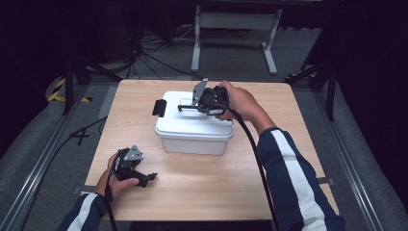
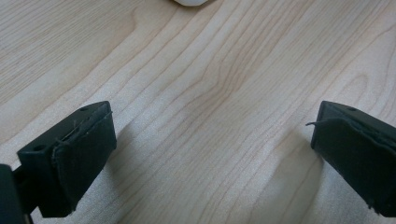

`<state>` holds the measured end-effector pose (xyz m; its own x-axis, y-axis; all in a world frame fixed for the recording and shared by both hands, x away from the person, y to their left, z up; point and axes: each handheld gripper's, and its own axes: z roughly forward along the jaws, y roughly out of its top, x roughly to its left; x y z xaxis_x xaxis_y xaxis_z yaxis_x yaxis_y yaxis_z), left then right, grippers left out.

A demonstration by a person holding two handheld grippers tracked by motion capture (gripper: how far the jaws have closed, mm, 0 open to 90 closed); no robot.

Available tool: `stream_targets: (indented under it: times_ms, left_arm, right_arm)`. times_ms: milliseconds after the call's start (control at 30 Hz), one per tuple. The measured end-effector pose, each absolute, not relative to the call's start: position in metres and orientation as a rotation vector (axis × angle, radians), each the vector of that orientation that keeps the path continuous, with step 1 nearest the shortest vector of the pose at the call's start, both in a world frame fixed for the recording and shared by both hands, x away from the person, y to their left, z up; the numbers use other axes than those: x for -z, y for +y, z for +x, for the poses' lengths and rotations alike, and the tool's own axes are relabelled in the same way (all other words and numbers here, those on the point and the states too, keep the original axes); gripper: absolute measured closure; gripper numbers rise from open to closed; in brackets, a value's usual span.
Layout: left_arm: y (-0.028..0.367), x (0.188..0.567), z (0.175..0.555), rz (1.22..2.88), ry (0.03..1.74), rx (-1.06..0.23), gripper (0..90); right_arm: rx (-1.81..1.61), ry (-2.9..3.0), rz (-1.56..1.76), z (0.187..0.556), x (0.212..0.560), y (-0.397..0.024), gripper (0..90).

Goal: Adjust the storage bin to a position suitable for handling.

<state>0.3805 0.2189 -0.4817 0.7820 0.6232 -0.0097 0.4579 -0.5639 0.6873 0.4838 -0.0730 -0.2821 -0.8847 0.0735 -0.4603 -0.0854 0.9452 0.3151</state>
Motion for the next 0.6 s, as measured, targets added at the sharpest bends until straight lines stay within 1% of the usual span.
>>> stream_targets:
  times_ms: [367,600]
  left_arm:
    - [0.219,0.482,0.380,2.269,0.802,-0.299,0.5]
    - [0.219,0.482,0.380,2.269,0.800,-0.305,0.5]
  right_arm:
    - [-0.539,2.580,0.002,0.477,0.265,-0.083,84.7]
    - [-0.575,2.529,-0.001,0.469,0.246,-0.103,84.7]
